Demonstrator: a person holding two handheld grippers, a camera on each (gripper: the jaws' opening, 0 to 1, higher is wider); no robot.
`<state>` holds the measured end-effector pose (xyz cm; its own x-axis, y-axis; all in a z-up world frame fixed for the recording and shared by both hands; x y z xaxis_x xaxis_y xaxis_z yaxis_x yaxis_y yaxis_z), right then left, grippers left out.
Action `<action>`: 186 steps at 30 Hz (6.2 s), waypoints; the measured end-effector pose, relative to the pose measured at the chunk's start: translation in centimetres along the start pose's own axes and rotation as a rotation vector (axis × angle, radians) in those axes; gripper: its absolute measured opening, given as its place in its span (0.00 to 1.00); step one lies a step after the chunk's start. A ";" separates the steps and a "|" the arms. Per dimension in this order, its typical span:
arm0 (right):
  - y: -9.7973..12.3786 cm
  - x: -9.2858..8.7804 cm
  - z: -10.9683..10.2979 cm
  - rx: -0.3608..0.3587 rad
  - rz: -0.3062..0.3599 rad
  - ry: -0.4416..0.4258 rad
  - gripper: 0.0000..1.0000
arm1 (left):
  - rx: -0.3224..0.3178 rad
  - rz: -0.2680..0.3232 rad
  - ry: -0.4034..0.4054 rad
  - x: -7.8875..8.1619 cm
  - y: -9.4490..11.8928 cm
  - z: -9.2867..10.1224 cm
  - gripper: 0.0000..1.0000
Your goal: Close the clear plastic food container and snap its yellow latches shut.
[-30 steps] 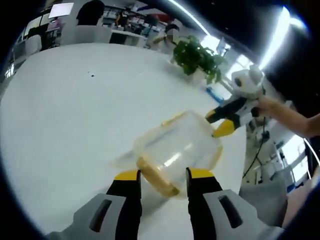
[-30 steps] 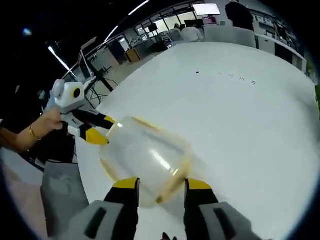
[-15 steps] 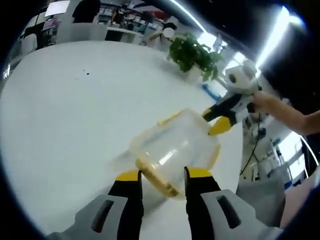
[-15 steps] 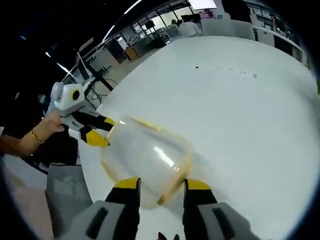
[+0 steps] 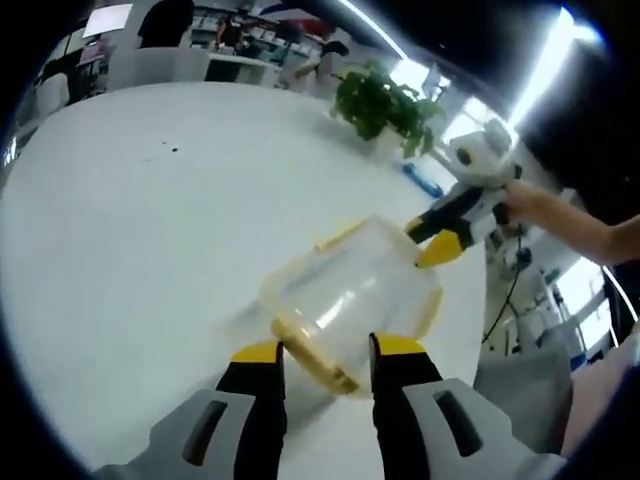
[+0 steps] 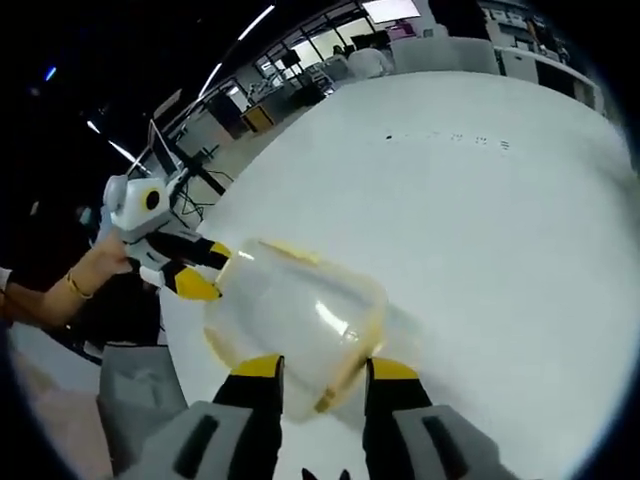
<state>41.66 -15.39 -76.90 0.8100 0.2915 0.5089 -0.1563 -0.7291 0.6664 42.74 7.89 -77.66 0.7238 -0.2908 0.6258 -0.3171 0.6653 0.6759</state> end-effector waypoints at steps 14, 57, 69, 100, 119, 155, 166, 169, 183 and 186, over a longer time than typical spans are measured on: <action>-0.6 -0.4 -0.5 -0.021 0.013 -0.014 0.29 | -0.002 -0.004 -0.043 0.0 0.6 -0.5 0.30; 0.0 3.1 -3.4 0.021 0.131 0.219 0.34 | 0.135 0.103 -0.324 2.6 2.9 1.9 0.44; -0.8 3.6 -4.4 0.036 0.106 0.282 0.33 | 0.086 0.111 -0.361 3.0 2.0 3.9 0.44; -3.8 4.7 -4.8 0.052 0.057 0.360 0.32 | 0.097 0.071 -0.427 2.5 -0.7 5.5 0.41; -4.4 5.7 -4.5 0.041 0.030 0.398 0.34 | 0.062 0.055 -0.438 2.6 -0.8 5.8 0.41; -5.5 6.7 -4.1 0.046 -0.030 0.442 0.41 | 0.048 -0.024 -0.677 1.0 -1.7 7.0 0.52; -6.5 7.1 -3.4 0.031 -0.137 0.527 0.41 | 0.091 -0.026 -0.773 0.5 -2.3 7.1 0.51; -6.7 7.0 -3.2 0.039 -0.188 0.558 0.41 | 0.102 -0.027 -0.787 0.5 -2.4 7.0 0.51; -7.2 7.7 -3.3 0.068 -0.290 0.547 0.37 | 0.115 -0.032 -0.800 0.6 -2.7 7.0 0.50; -7.4 8.0 -3.2 0.084 -0.338 0.546 0.36 | 0.116 -0.037 -0.794 0.6 -2.7 7.0 0.50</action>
<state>47.48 -5.71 -75.99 0.3993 0.7702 0.4974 0.1200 -0.5817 0.8045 39.73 1.11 -76.34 0.0971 -0.7425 0.6627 -0.3947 0.5825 0.7105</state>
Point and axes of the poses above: the point that each gripper's makers call its tool centre point, and the gripper's own axes: y roughly backward along the fingers, z roughly to its right, x roughly out of its top, the point moved 7 cm from there along y, roughly backward along the fingers, and after that the axes turned 5 degrees about x, right-handed, at the moved point
